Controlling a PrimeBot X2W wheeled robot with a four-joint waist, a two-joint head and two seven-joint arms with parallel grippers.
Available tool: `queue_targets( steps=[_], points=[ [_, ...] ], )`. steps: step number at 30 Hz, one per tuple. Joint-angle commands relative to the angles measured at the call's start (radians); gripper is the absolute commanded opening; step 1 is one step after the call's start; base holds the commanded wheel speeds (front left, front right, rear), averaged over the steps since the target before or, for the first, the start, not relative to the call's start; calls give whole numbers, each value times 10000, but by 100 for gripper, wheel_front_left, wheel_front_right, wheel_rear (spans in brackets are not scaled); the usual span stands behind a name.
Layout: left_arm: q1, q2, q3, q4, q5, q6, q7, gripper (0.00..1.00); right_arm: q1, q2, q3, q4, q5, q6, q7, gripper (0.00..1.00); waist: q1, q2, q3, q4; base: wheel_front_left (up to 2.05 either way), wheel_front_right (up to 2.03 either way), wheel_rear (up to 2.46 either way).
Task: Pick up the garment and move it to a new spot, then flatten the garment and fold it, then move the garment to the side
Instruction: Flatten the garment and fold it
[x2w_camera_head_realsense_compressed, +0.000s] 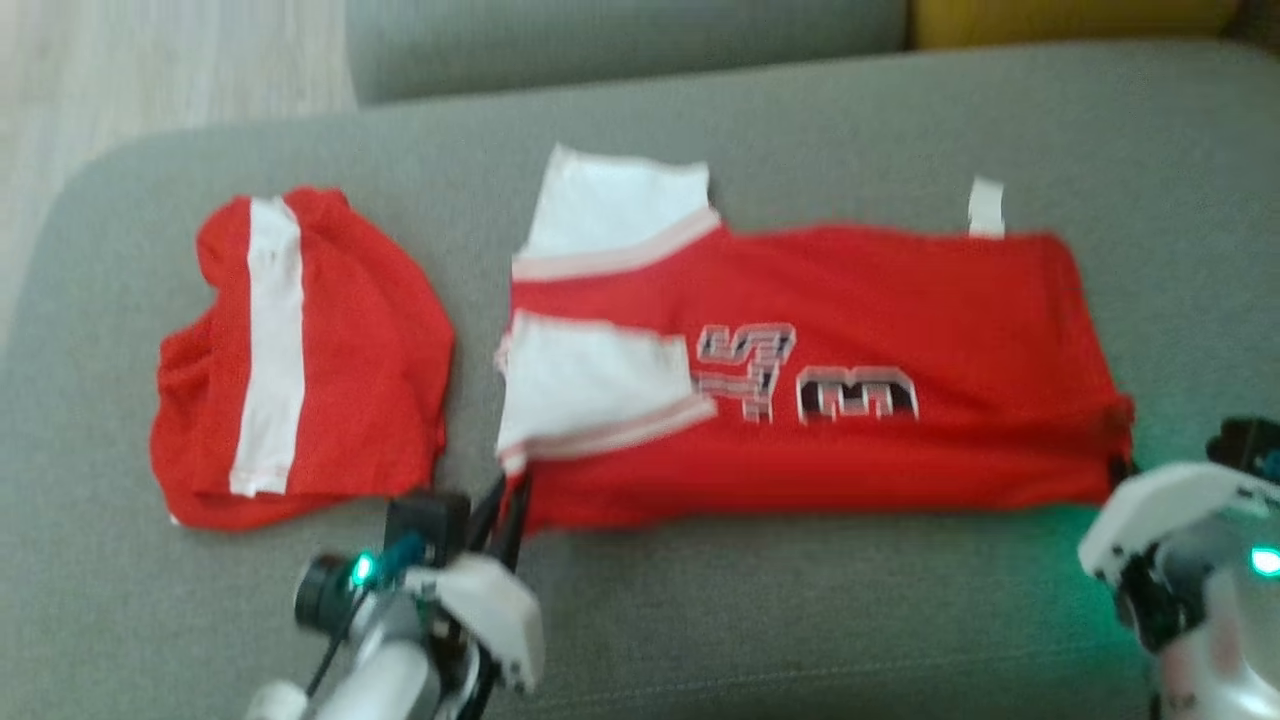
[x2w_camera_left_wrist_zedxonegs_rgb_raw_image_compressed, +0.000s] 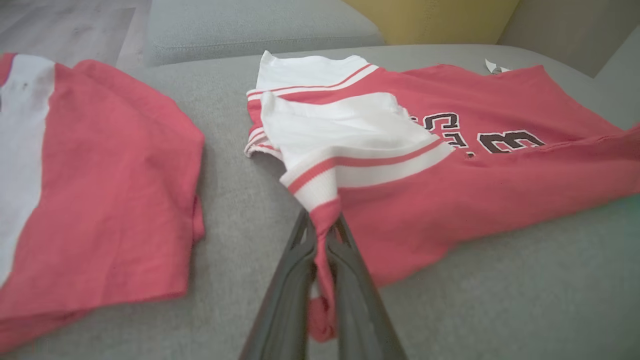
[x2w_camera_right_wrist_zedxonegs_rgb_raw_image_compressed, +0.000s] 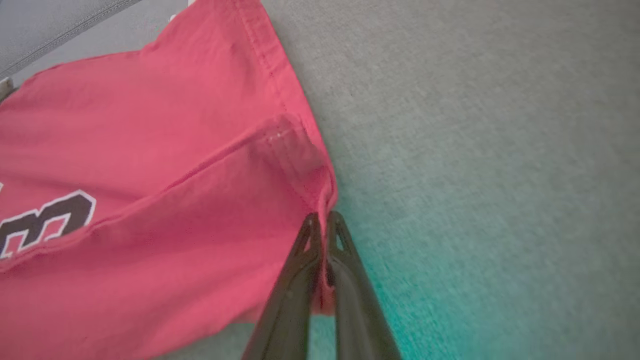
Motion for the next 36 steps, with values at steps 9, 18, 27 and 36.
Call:
queue_targets(
  steps=[9,18,27,36],
  points=[
    [707,654,130,-1204,-252,7,586,0,1465,-407,535,-2190,820,65,1621,0,0,0,-879,-316,0,0,0],
    [714,681,-67,-1011,-257,47,906,65,2156,-137,674,-3463,1072,65,1804,100,0,0,-718,-434,0,0,0],
    [222,764,333,-1277,-235,329,443,100,1894,4,807,-4621,1115,65,275,100,0,0,-354,-503,0,0,0],
    [-2748,1176,381,-1359,385,-340,800,100,598,38,1799,-5377,853,65,-1342,100,0,0,873,-970,0,0,0]
  ],
)
